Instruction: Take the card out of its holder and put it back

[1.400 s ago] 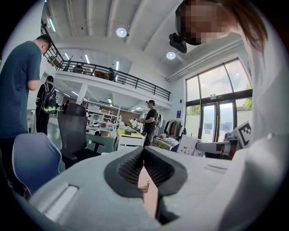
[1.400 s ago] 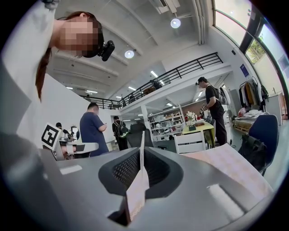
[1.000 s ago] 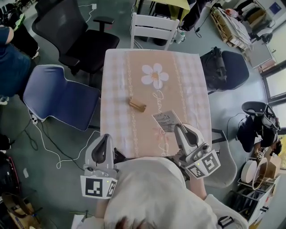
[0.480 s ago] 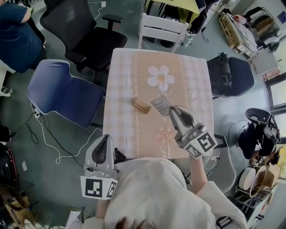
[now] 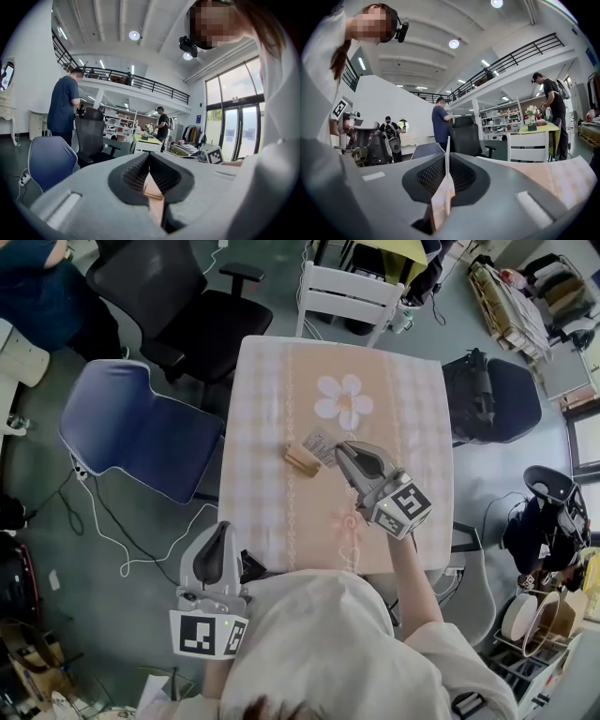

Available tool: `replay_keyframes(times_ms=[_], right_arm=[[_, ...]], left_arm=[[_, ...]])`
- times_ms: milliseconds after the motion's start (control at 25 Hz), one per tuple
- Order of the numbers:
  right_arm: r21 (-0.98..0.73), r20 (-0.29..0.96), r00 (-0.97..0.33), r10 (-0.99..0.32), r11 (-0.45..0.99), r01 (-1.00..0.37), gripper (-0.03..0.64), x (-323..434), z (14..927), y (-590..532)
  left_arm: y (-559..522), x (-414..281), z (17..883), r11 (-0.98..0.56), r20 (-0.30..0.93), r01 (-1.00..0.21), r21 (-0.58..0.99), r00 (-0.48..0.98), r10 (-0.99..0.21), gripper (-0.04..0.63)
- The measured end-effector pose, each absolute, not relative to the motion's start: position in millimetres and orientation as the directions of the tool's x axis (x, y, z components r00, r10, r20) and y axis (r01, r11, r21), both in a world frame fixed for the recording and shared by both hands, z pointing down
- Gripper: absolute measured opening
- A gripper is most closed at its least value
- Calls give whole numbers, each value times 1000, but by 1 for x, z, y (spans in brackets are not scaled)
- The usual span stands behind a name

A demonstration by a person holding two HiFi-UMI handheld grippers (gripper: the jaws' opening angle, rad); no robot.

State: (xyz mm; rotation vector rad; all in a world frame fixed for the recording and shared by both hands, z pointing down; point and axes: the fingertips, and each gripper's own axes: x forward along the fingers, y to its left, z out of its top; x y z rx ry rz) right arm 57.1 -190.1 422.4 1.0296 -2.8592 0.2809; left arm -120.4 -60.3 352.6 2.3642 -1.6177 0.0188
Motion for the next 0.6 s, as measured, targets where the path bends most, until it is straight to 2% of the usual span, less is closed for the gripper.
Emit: replay_keyframes(times_ms=[600], right_arm=[[-160,191,-830,-524,818,-553,20,33,462,-212]], left_arm=[[-71,-116,360,-320,185,-919,229,364,-913,0]])
